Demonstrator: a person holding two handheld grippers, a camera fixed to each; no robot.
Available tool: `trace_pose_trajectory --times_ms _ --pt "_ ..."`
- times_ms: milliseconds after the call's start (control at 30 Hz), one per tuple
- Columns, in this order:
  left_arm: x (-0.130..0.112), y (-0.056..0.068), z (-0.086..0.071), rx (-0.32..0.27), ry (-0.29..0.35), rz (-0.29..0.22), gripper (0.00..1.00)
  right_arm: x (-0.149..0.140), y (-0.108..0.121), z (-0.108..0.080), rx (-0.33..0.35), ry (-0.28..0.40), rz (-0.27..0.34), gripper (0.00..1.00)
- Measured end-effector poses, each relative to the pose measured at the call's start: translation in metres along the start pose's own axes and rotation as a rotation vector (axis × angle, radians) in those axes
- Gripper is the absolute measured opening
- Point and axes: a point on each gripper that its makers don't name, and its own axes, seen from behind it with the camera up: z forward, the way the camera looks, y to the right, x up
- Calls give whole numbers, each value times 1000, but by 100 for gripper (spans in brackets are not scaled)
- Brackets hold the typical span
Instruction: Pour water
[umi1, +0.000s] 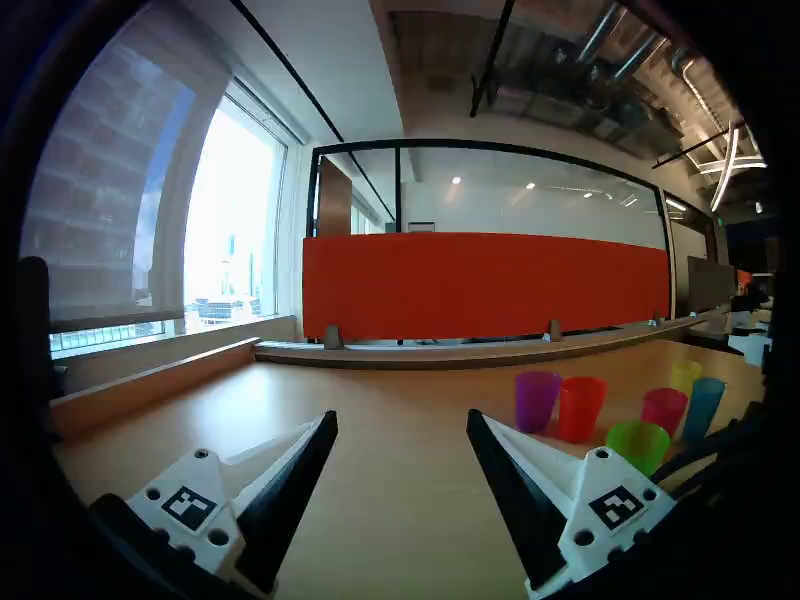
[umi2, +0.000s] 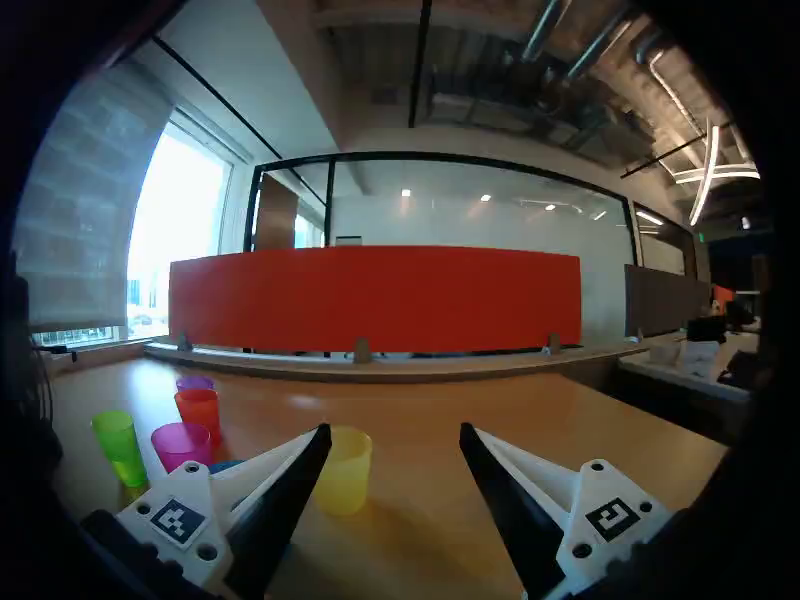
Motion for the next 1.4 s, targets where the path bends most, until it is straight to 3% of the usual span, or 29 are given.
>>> trace_pose_trajectory --times_ms 1400 --pt "12 -2 -4 0 -5 0 96 0 0 0 0 0 0 99"
